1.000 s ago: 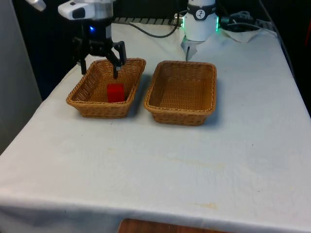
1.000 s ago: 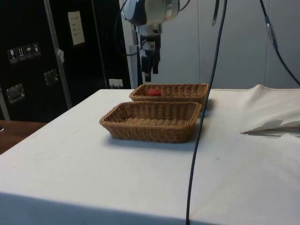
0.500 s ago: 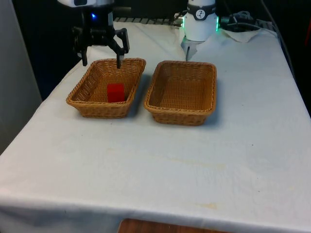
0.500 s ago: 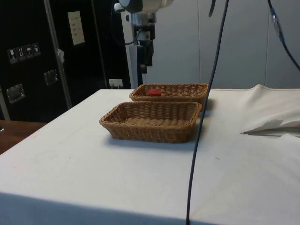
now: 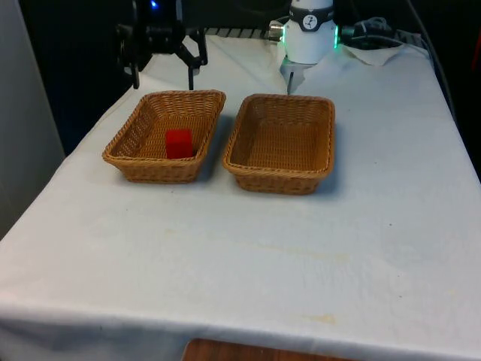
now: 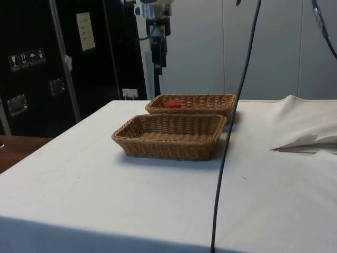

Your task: Pick up the red cube and place it into the right basket.

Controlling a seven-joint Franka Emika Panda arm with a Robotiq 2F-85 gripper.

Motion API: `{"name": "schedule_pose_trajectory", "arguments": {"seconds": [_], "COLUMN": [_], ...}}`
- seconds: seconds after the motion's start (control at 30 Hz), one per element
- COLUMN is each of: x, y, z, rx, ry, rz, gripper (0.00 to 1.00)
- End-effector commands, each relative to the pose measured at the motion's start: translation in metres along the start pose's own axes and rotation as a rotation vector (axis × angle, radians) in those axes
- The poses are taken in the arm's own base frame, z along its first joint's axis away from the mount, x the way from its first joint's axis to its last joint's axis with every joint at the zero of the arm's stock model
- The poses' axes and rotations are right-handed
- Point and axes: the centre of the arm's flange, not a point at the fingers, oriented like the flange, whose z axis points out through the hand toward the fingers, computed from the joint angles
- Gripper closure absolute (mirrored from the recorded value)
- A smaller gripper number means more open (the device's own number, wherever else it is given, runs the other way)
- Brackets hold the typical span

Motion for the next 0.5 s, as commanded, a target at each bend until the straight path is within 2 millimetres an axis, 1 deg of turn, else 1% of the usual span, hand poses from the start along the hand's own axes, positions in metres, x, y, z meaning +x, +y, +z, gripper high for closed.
{"name": "schedule_pose_trajectory", "arguments": {"seconds": [0.0,0.2,0.23,0.33,0.43,0.47], "x": [0.001,0.007,0.007,0.011,0.014,0.014], "y": [-0.003,-0.013,-0.010,-0.020,-0.026,-0.023], "z": [-0.005,-0.013,-0.012,-0.018,-0.020,-0.019], "rx": [-0.002,0.000,0.004,-0.001,-0.002,0.005], "ry": [-0.002,0.008,0.011,0.013,0.017,0.019], "rz": [-0.018,-0.055,-0.046,-0.076,-0.089,-0.083], "gripper": [0.00,0.00,0.00,0.00,0.00,0.00]}}
